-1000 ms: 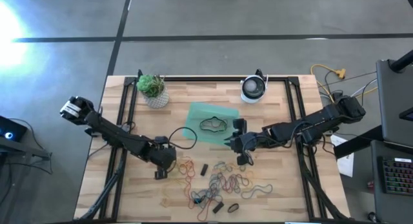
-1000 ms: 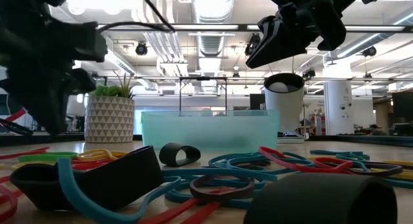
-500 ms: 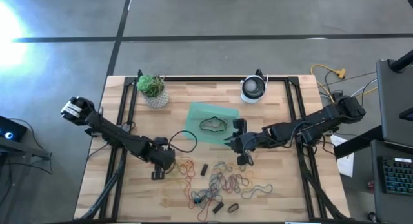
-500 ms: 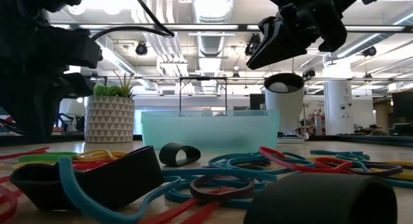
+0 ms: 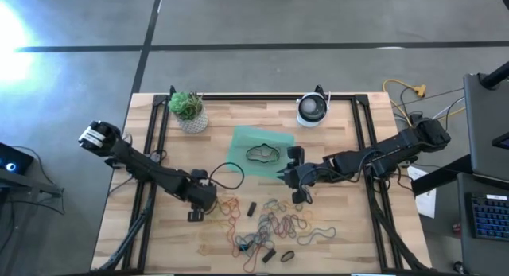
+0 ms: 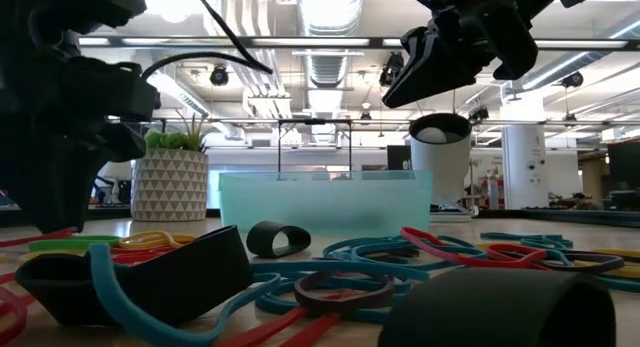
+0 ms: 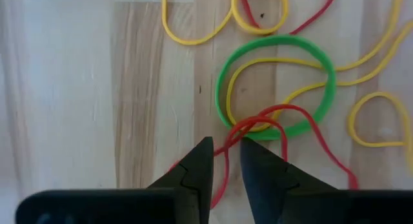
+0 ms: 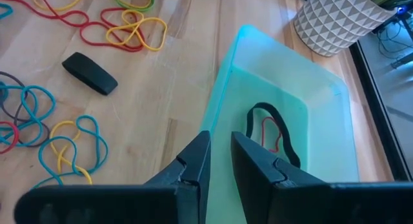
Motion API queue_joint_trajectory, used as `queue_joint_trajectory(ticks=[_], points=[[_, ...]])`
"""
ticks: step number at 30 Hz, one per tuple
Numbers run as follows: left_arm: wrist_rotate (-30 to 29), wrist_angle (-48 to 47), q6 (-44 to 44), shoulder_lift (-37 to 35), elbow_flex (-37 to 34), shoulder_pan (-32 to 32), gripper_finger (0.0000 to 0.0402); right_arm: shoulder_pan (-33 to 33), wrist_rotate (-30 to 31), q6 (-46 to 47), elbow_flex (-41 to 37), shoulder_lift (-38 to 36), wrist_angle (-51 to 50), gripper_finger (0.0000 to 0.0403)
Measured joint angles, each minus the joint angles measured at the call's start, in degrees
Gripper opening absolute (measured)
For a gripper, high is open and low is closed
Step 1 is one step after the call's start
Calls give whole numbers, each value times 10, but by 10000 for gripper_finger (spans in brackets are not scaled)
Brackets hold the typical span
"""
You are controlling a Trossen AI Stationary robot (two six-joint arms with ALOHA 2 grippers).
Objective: Pick and place rubber bands into bin
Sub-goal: Put the red rubber band into the green bin
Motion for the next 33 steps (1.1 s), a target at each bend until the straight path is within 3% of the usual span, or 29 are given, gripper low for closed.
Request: queue_joint_trajectory(ticks=[11, 21, 33], points=[[0, -4, 2, 5, 2, 0, 60, 0, 0, 0, 0, 0, 0, 57], [0, -7, 2, 5, 5, 0, 3, 0, 0, 0, 0, 0, 0, 57], [0, -41, 1, 5, 29, 0, 3, 0, 0, 0, -2, 0, 0, 56]])
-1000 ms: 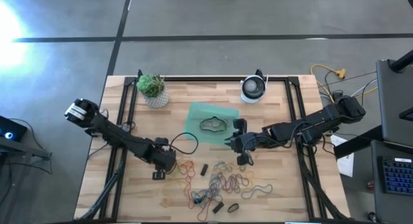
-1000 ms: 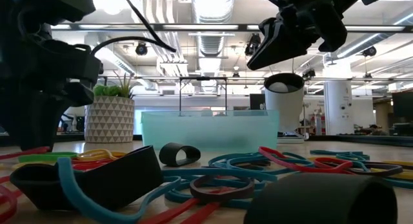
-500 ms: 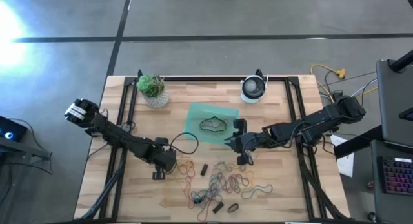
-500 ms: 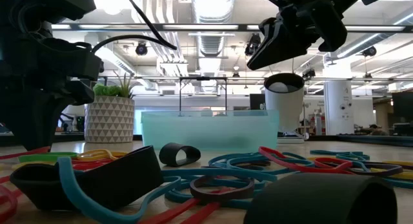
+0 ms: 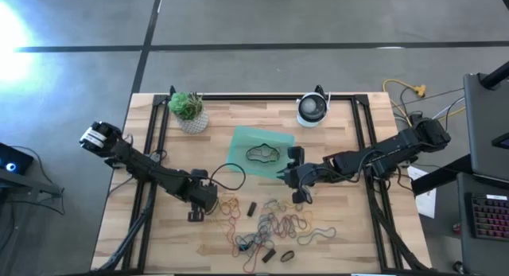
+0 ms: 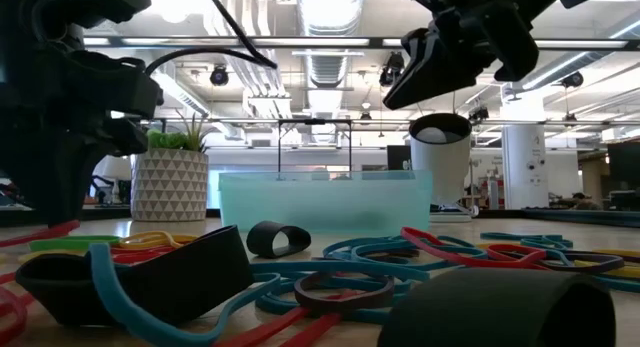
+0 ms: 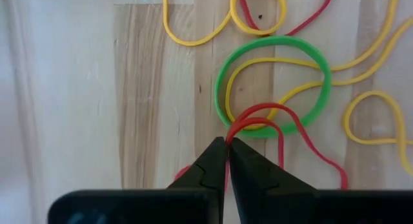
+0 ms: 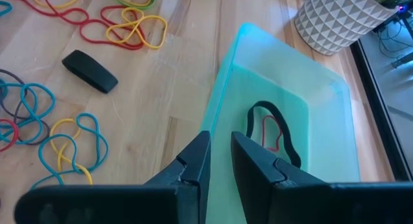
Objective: Pick and place rubber bands into bin
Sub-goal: Put the red rubber band into the green bin
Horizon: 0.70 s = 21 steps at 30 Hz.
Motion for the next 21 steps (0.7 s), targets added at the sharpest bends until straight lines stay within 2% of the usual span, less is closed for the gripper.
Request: queue_joint_trajectory(ticks=[6, 12, 16, 21], points=[[-9, -38, 1, -11, 31, 1, 4, 0, 0, 0, -2, 0, 0, 56], [-72, -47, 30, -34, 75, 1, 4, 0, 0, 0, -3, 0, 0, 56], [-162, -46, 87, -43, 116, 6, 4, 0, 0, 8, -7, 0, 0, 56], [-338, -21, 182, -46, 167, 18, 4, 0, 0, 37, -9, 0, -14, 57]])
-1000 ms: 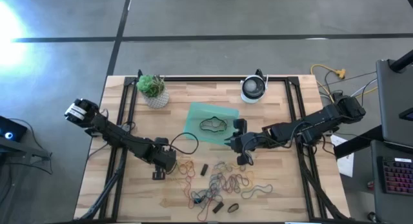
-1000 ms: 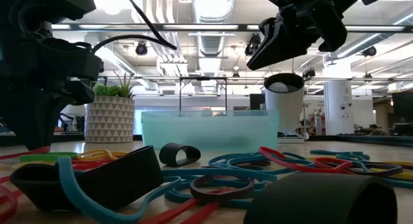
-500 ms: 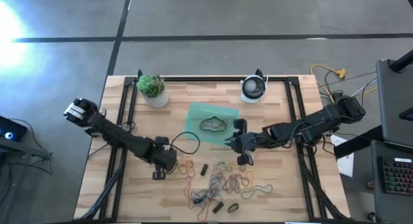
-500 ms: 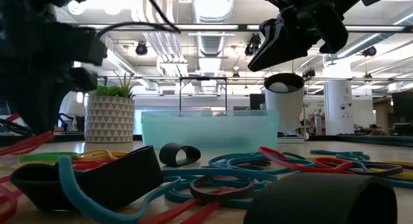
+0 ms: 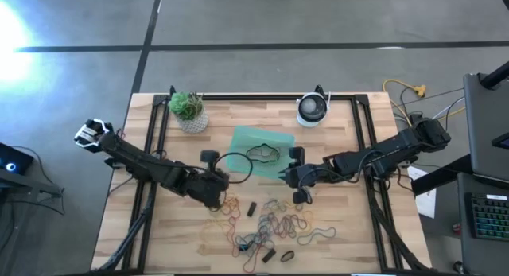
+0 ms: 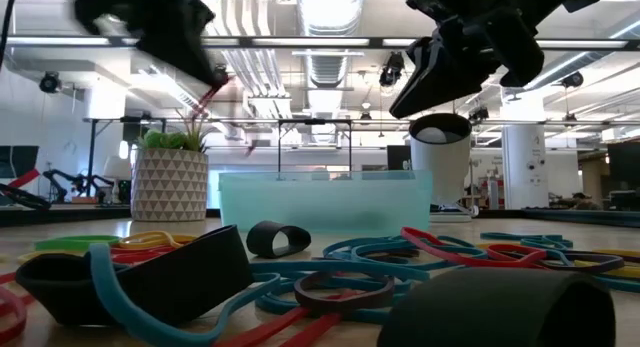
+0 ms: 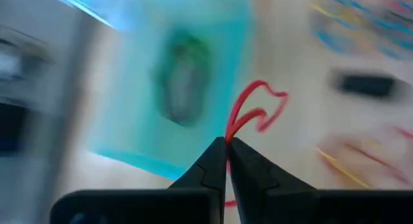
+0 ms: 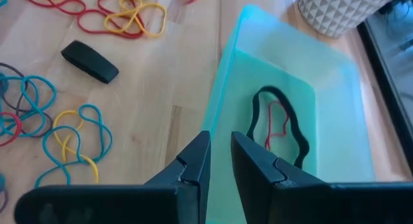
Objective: Pick and place rubber bands into bin
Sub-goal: Put the red rubber band into the green bin
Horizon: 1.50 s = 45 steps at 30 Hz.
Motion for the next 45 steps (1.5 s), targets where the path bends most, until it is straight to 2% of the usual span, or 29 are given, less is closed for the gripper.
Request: queue_joint_trajectory(ticks=[2, 4, 7, 10, 13, 16, 19, 22, 30, 34, 37, 41, 43, 45], points=[[-66, 31, 48, 0, 13, 9, 4, 2, 0, 14, 0, 0, -14, 57], [-101, 80, 105, -1, 15, 25, 4, 5, 0, 30, -1, 0, -29, 57], [-109, 150, 178, -2, 9, 62, 4, 12, 0, 51, -1, 0, -48, 57], [-107, 208, 213, -2, -1, 109, 4, 22, 0, 68, -3, 0, -53, 57], [-72, 231, 221, 5, -10, 160, 4, 34, 0, 74, -8, 0, -53, 57], [-5, 234, 219, 18, -13, 207, 4, 46, 0, 85, -13, 0, -52, 57], [60, 232, 214, 38, -15, 240, 4, 55, 0, 88, -19, 0, -53, 57], [97, 235, 204, 64, -16, 263, 4, 59, 0, 88, -20, 0, -52, 57], [113, 241, 203, 159, 2, 282, 4, 59, 0, 88, -20, 0, -49, 57], [123, 240, 203, 184, 19, 282, 4, 59, 0, 86, -21, 0, -49, 57], [181, 227, 202, 187, 34, 287, 4, 59, 1, 83, -23, 0, -49, 57], [331, 199, 176, 186, 56, 311, 4, 58, 2, 81, -25, 0, -47, 57], [341, 195, 174, 183, 60, 323, 4, 58, 3, 81, -26, 0, -49, 57], [320, 195, 172, 183, 63, 332, 4, 58, 4, 81, -26, 0, -48, 57]])
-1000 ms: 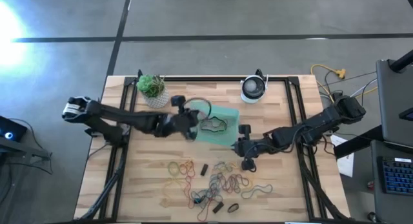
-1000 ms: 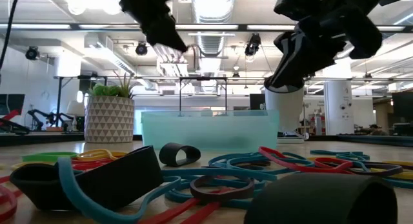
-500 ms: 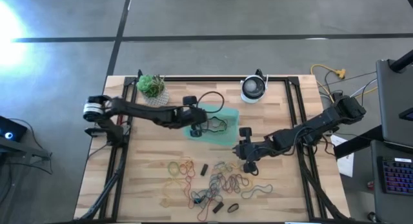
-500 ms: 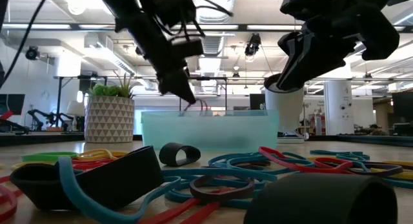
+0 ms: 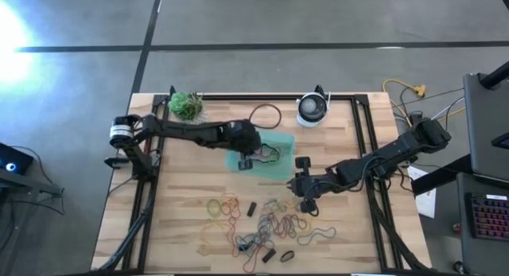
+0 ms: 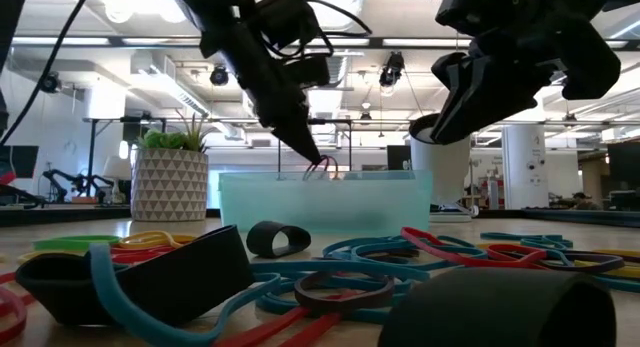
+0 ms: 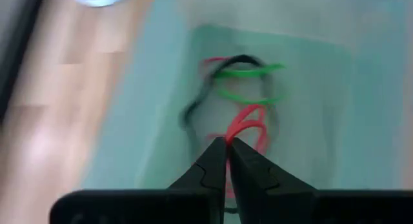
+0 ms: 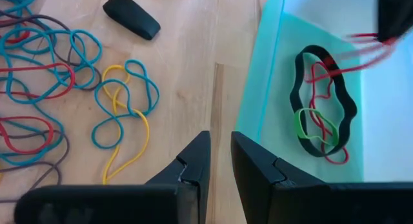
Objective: Pick and place rubber bands into bin
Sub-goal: Put the red rubber band into the green bin, then put the green rubber band into the green bin
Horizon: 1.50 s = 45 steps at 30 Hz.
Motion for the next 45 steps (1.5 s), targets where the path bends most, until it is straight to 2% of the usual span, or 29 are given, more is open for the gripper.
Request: queue_joint_trajectory(ticks=[16, 18, 21, 25, 30, 36, 41, 45], points=[[-3, -4, 12, -3, 6, 16, 56, 0, 0, 0, 0, 0, 0, 57], [-1, -45, -6, -11, 6, 15, 57, 0, 0, 0, 0, 0, 0, 57], [2, -153, -17, -31, 8, 8, 57, 0, 0, 0, -1, 0, -1, 57], [6, -282, -85, -71, 8, -7, 57, 0, 0, 0, -5, 0, 0, 57], [7, -361, -167, -130, 5, -44, 57, 0, 1, 1, -11, 0, 1, 57], [10, -351, -251, -179, -4, -126, 57, 0, 1, 2, -12, 0, 2, 57], [12, -276, -255, -176, -47, -201, 57, 0, 1, 2, -12, 0, 4, 57], [12, -246, -258, -157, -86, -236, 57, 0, 1, 2, -13, 0, 4, 57]])
